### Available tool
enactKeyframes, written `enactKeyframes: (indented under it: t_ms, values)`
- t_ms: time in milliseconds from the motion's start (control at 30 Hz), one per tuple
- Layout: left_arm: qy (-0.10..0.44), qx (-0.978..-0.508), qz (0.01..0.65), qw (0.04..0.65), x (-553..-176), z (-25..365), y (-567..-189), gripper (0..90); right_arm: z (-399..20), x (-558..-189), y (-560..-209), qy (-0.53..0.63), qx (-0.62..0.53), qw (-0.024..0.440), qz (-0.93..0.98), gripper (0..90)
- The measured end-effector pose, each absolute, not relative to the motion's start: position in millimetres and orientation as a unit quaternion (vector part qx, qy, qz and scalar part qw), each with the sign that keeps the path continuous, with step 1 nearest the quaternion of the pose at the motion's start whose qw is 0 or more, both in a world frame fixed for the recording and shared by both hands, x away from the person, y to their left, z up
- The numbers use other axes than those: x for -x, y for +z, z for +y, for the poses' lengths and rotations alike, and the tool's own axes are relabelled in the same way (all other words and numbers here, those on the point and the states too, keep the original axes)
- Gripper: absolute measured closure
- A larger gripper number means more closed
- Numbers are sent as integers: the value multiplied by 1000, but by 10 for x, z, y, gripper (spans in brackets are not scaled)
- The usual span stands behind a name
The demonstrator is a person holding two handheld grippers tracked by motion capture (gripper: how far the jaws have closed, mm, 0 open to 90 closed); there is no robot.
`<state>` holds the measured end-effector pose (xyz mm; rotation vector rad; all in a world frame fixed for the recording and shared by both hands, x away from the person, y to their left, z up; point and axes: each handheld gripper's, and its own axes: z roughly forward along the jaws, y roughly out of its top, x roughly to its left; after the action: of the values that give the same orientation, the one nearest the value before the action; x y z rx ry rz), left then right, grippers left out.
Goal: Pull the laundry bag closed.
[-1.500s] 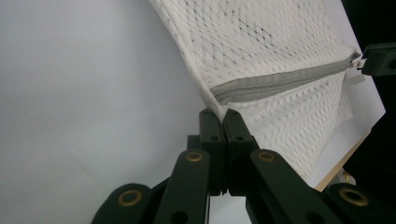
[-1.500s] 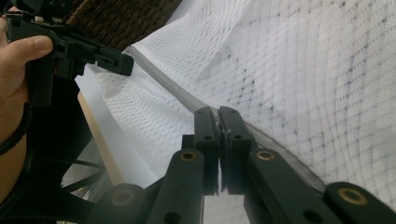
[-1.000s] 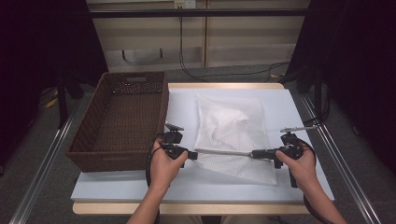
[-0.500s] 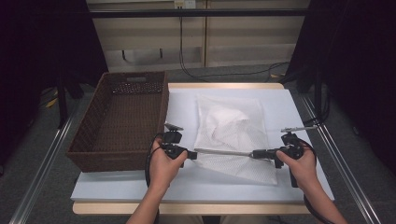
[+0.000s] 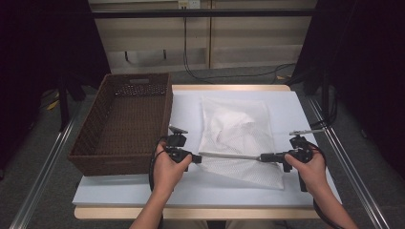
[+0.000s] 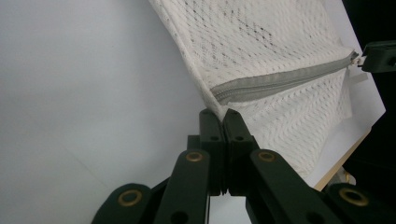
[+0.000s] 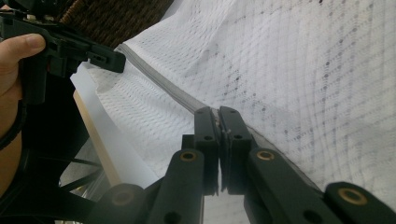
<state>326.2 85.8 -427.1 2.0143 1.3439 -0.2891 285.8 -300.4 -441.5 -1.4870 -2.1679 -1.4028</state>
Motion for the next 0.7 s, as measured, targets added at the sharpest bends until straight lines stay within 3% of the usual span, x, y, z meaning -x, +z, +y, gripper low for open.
enactKeyframes:
  t_ms: [700]
  values:
    - [-108,-776,520,340,-3249,844,-4276,890,-3158,-2815,-4436,-465,506,76,-722,870]
